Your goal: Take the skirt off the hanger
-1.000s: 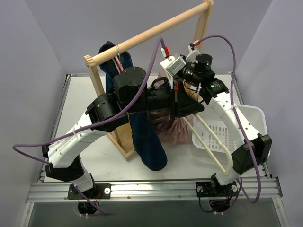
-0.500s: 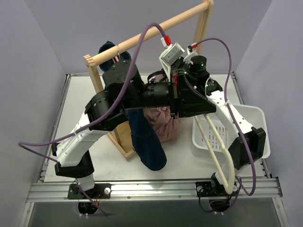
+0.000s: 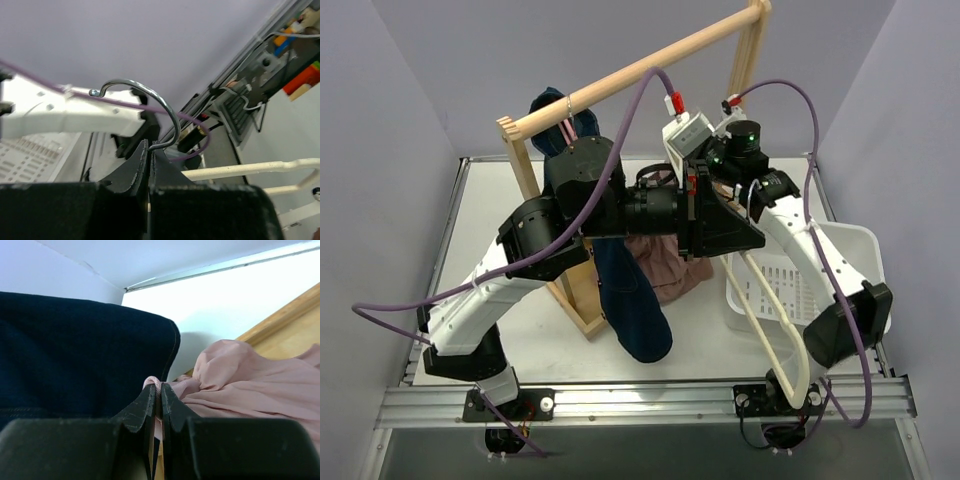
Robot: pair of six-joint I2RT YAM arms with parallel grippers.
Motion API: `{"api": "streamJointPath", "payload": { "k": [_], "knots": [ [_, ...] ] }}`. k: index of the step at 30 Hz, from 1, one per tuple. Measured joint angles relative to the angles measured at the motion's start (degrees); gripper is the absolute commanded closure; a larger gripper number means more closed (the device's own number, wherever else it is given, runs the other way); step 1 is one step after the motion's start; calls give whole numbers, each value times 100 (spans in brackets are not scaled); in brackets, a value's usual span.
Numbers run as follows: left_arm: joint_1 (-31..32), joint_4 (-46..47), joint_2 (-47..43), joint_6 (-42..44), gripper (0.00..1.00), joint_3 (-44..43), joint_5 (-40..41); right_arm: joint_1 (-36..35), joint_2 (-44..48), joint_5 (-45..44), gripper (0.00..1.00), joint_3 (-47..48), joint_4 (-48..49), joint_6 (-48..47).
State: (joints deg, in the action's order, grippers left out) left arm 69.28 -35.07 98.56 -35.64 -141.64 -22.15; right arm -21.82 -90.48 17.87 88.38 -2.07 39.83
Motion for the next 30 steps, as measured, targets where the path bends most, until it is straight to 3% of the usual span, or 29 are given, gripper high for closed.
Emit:
{"api": "streamJointPath", "payload": {
  "k": [10, 22, 30],
  "knots": [
    [0, -625, -776, 1071, 98, 1226, 940, 13, 1062, -706, 100, 1475, -1423, -717],
    [0, -632, -1075, 1534, 98, 2221, 1425, 13, 1615, -2208, 100, 4052, -3373, -1727],
    [0, -629, -1082, 1537, 98, 2570, 1467, 13, 2079, -3158, 100, 4207, -4127, -2146]
  ]
}}
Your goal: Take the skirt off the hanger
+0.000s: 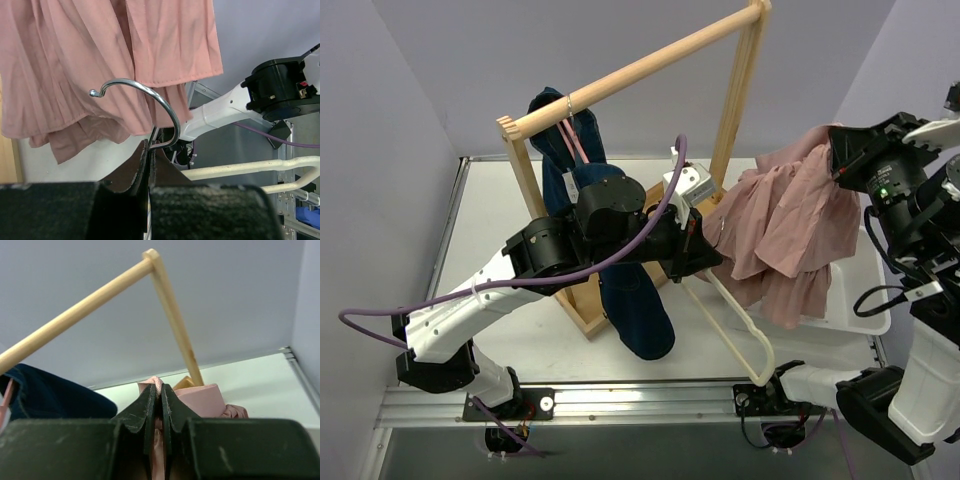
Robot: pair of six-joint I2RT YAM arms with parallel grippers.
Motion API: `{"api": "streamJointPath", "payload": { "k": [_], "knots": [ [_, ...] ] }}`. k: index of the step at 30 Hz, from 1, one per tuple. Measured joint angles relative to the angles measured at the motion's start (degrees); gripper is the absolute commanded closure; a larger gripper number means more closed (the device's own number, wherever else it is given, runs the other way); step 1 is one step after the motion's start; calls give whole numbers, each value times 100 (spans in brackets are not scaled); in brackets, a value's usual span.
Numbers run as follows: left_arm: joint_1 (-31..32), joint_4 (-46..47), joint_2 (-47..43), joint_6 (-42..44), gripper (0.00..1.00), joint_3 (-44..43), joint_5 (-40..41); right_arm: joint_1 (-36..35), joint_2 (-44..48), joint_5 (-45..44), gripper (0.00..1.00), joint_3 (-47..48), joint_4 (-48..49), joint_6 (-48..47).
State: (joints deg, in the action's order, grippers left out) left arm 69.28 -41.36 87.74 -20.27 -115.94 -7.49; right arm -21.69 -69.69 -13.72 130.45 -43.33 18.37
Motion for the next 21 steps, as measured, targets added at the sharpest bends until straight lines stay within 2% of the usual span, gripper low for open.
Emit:
{"api": "streamJointPath", "payload": {
  "k": [8, 15, 21],
  "knots": [
    [0, 52, 0, -2, 98, 22, -2, -15, 437, -916, 100, -221, -382, -254],
    [0, 125, -9, -2, 98, 87, -2, -262, 682, -2100, 100, -210, -651, -522],
    [0, 127, -9, -2, 98, 175, -2, -562, 1064, -2857, 100, -737, -743, -597]
  ]
}}
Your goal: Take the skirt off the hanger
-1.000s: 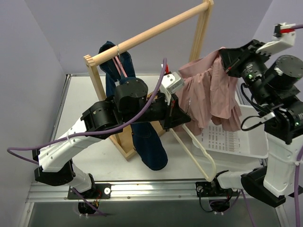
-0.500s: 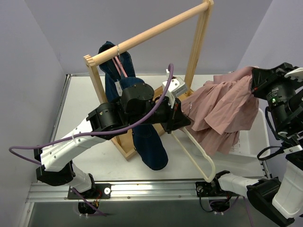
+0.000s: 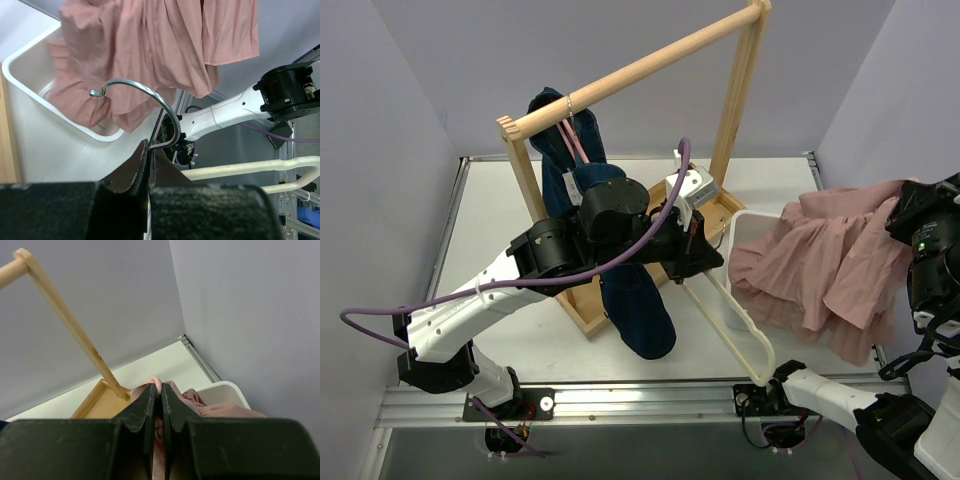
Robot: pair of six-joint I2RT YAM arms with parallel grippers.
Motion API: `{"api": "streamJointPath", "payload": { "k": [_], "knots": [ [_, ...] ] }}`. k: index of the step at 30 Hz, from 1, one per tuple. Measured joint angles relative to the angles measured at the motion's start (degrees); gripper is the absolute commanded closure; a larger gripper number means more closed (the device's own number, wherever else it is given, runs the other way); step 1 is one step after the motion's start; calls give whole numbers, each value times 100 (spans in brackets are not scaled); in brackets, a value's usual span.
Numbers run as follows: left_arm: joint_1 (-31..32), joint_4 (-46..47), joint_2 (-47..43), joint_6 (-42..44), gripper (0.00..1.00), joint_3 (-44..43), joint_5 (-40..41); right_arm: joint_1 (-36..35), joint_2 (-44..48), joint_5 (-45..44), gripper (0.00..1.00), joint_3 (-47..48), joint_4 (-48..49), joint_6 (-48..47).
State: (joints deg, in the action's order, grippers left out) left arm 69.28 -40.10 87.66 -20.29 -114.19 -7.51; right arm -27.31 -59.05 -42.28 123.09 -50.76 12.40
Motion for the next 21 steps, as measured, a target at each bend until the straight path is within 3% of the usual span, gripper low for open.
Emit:
{"api": "streamJointPath", "payload": {
  "k": [12, 21],
  "knots": [
    [0, 39, -2, -22, 98, 72, -17, -1045, 529, -791, 100, -2258, 328, 260],
    [0, 46, -55, -26, 98, 129, -20, -1091, -74, -787, 100, -2658, 833, 275]
  ]
}}
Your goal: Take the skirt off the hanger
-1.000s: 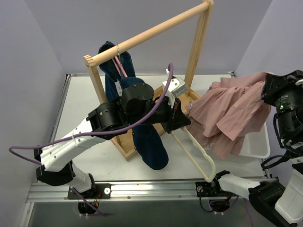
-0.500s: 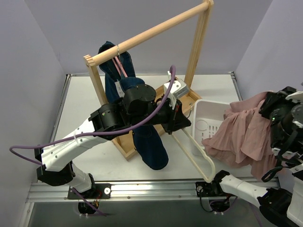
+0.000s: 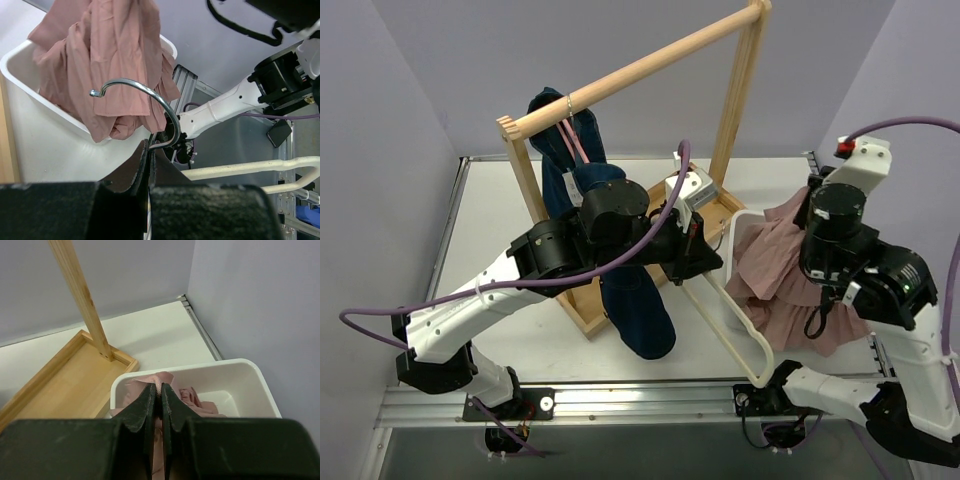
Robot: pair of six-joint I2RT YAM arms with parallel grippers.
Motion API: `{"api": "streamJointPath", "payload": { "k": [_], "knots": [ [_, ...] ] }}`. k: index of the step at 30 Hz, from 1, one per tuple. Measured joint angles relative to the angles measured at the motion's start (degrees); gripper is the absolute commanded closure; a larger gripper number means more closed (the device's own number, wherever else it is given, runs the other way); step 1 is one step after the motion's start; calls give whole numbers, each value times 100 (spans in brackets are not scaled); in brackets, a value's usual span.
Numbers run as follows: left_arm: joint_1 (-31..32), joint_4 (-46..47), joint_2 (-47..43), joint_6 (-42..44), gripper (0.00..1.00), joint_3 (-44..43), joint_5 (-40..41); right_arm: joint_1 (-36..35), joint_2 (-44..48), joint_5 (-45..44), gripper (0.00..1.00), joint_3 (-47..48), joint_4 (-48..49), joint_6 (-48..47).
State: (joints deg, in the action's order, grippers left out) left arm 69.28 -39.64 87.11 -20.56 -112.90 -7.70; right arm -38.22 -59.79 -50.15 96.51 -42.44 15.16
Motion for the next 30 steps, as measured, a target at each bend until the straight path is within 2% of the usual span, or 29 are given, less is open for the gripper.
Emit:
{"api": "streamJointPath", "payload": {
  "k": [3, 10, 16, 21, 30],
  "knots": [
    [0, 4, -37, -2, 98, 15, 0, 260, -260, 114, 100, -24, 76, -11],
    [0, 17, -127, -15, 98, 151, 0, 2855, -931, 1606, 100, -826, 385, -289],
    [0, 13, -131, -17, 98, 190, 2, 4323, -997, 2356, 100, -1307, 411, -546],
    [0, 15, -138, -17, 98, 190, 2, 4730, -922, 2651, 100, -1307, 426, -608],
    [0, 13, -138, 33, 98, 190, 136, 4760, -87, 3851, 100, -2031, 483, -227]
  ]
}}
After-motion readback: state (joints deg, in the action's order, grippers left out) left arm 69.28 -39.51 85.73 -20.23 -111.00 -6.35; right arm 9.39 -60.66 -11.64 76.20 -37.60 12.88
